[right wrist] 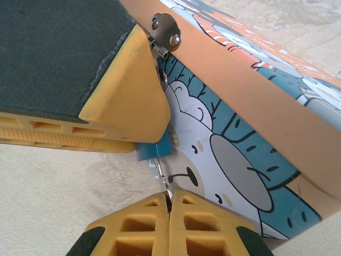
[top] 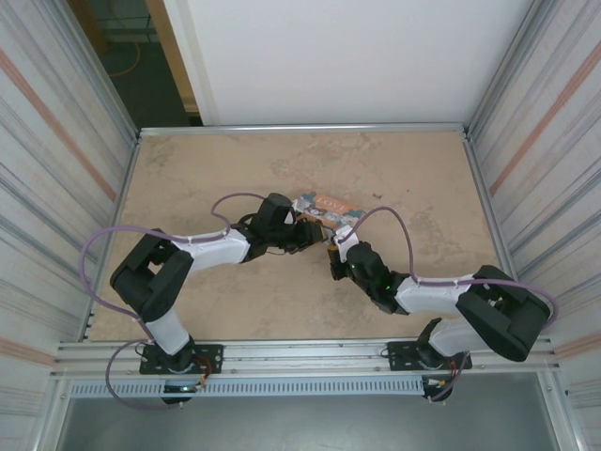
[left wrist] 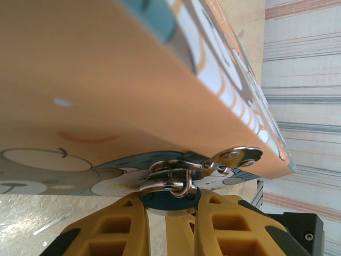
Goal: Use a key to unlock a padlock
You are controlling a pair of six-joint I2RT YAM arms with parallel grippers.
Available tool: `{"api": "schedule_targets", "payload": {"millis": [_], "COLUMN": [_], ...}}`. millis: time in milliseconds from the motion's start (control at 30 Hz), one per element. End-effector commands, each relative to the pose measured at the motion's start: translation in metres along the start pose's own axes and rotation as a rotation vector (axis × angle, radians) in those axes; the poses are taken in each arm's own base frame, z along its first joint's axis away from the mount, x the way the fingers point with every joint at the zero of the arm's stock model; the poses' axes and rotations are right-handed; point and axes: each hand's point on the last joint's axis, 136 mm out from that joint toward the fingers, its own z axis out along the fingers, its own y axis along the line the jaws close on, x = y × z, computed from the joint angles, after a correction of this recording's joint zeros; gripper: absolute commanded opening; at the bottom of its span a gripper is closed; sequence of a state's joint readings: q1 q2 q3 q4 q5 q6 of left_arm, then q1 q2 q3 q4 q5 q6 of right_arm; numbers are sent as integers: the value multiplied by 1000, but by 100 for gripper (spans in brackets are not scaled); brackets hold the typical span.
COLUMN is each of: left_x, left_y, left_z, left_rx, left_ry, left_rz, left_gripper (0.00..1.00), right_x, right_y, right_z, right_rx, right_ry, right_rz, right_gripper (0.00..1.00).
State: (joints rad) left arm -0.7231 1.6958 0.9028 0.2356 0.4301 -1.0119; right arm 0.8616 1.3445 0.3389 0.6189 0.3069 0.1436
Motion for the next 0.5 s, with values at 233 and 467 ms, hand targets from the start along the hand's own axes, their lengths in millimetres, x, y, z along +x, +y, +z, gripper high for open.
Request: {"api": "schedule_targets", "payload": {"millis": [233,467], "left_x": [13,18], "left_y": [-28,-27], "left_z": [-7,-4], "left_rx": [76,73], "left_ry": [33,43], "left_rz": [36,37], "left_gripper": [11,11], "right_x": [-39,-54], "right_y": [18,23], "right_z": [3,6], "right_rx": [-63,-93], "right_ry": [-141,-177], "right_rz": [-30,-23], "right_gripper": [0,0]}}
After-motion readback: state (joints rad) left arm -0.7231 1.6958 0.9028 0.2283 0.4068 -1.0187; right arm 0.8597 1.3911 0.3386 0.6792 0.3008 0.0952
